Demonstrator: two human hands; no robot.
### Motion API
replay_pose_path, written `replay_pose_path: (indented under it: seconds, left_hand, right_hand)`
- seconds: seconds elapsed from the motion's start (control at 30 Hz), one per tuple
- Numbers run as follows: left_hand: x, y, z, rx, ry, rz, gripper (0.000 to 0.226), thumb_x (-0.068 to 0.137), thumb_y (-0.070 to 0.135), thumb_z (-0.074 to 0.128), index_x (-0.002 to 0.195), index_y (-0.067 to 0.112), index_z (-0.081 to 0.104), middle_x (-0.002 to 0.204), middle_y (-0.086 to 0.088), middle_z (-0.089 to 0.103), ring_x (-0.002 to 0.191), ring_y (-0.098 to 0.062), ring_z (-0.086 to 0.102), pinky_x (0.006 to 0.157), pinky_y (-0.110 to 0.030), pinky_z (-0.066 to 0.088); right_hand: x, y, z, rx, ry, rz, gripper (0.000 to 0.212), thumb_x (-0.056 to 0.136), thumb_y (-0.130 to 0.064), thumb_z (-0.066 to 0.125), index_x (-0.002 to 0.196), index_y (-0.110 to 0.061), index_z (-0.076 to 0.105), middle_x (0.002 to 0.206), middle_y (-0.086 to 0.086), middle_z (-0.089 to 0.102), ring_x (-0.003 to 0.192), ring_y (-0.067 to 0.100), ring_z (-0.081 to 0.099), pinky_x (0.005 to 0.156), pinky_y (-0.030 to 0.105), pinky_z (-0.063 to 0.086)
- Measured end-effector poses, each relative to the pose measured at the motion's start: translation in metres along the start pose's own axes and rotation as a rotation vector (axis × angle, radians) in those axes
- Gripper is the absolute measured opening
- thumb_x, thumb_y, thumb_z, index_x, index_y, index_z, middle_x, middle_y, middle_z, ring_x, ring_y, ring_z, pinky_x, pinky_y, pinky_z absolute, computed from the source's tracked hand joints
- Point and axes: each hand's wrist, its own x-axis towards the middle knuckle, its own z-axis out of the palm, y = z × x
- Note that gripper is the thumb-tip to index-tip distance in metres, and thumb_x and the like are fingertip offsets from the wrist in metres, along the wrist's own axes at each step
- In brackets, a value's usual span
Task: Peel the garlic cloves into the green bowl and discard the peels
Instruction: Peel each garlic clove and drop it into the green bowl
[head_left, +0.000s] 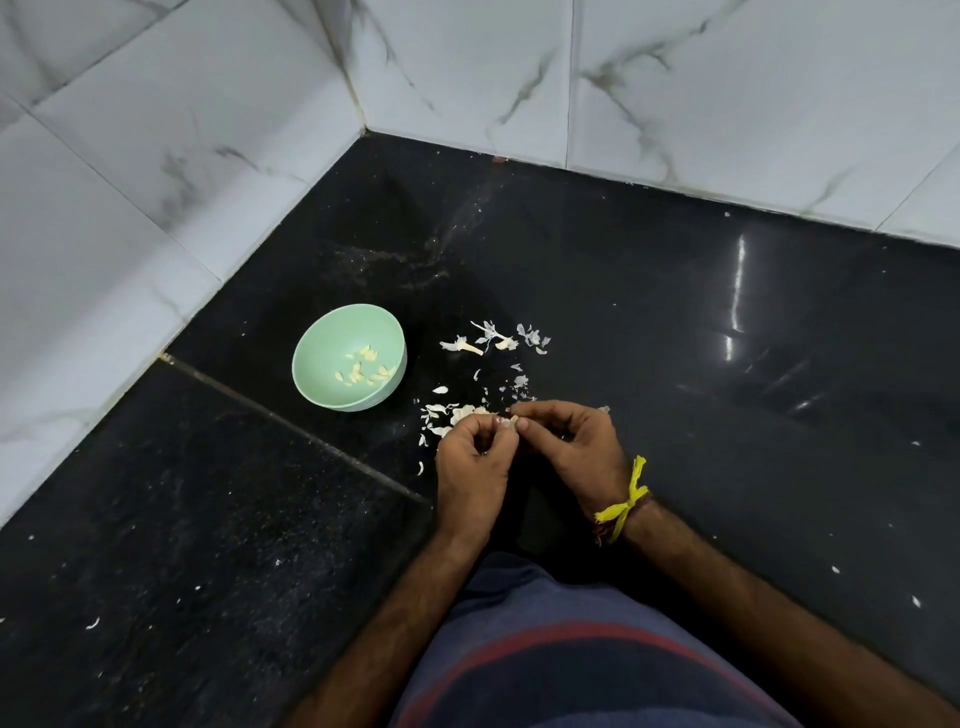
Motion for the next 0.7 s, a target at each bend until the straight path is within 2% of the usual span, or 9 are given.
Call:
replay_pose_path:
  seconds: [0.1, 0.17, 0.33, 0.5, 0.6, 0.7]
  left_hand:
    - [-0.0015, 0.0012, -0.0003, 0.014, 0.001, -0.006, 0.027, 0.078, 0.039, 0.067, 0.081, 0.012, 0.071, 0.081, -0.018, 0.071, 0.074, -0.033, 0.066, 0.076, -0.059, 0.056]
    - [-0.0025, 0.0014, 0.0003, 0.014, -0.017, -0.015, 0.026, 0.078, 0.038, 0.067, 0.082, 0.012, 0.072, 0.081, -0.016, 0.072, 0.080, -0.041, 0.068, 0.077, -0.060, 0.056]
    - [-0.0038, 0.0025, 0.0016, -0.017, -0.037, -0.042, 0.027, 0.080, 0.038, 0.067, 0.084, 0.012, 0.073, 0.084, -0.018, 0.073, 0.077, -0.030, 0.067, 0.078, -0.061, 0.056]
    - [-0.0059, 0.0047, -0.0011, -0.078, -0.012, -0.007, 0.013, 0.095, 0.022, 0.065, 0.092, 0.013, 0.074, 0.083, -0.009, 0.075, 0.076, -0.017, 0.068, 0.077, -0.044, 0.056]
    - [-0.0055, 0.0055, -0.0033, -0.051, -0.014, 0.061, 0.020, 0.087, 0.032, 0.075, 0.094, 0.013, 0.074, 0.086, -0.006, 0.076, 0.084, -0.027, 0.073, 0.081, -0.044, 0.060]
    - [-0.0020, 0.0023, -0.0052, -0.054, -0.001, 0.085, 0.008, 0.088, 0.016, 0.078, 0.091, 0.009, 0.075, 0.085, -0.007, 0.077, 0.084, -0.033, 0.073, 0.081, -0.047, 0.060]
  right_hand:
    - [-0.0008, -0.0032, -0.0005, -0.065, 0.007, -0.028, 0.007, 0.087, -0.003, 0.071, 0.092, -0.005, 0.075, 0.082, 0.011, 0.075, 0.076, 0.013, 0.071, 0.068, 0.020, 0.054]
    - [-0.0019, -0.0038, -0.0012, -0.111, 0.008, -0.058, 0.007, 0.087, -0.002, 0.069, 0.090, -0.006, 0.075, 0.081, 0.011, 0.074, 0.073, 0.010, 0.068, 0.066, 0.018, 0.053]
    - [-0.0037, -0.0020, -0.0035, -0.090, 0.009, -0.060, 0.009, 0.089, -0.003, 0.068, 0.094, -0.005, 0.075, 0.084, 0.008, 0.075, 0.079, 0.015, 0.071, 0.072, 0.023, 0.056]
    - [-0.0021, -0.0068, -0.0043, -0.068, 0.019, -0.064, 0.010, 0.089, -0.003, 0.068, 0.096, -0.003, 0.075, 0.085, 0.006, 0.076, 0.079, 0.014, 0.072, 0.072, 0.020, 0.056]
    - [-0.0031, -0.0089, -0.0031, -0.090, 0.019, -0.078, 0.010, 0.088, -0.004, 0.069, 0.096, -0.003, 0.075, 0.085, 0.004, 0.076, 0.082, 0.014, 0.072, 0.072, 0.019, 0.055]
    - [-0.0033, -0.0087, -0.0019, -0.109, 0.022, -0.083, 0.009, 0.088, -0.003, 0.069, 0.095, -0.003, 0.075, 0.084, 0.004, 0.076, 0.080, 0.013, 0.072, 0.071, 0.019, 0.055]
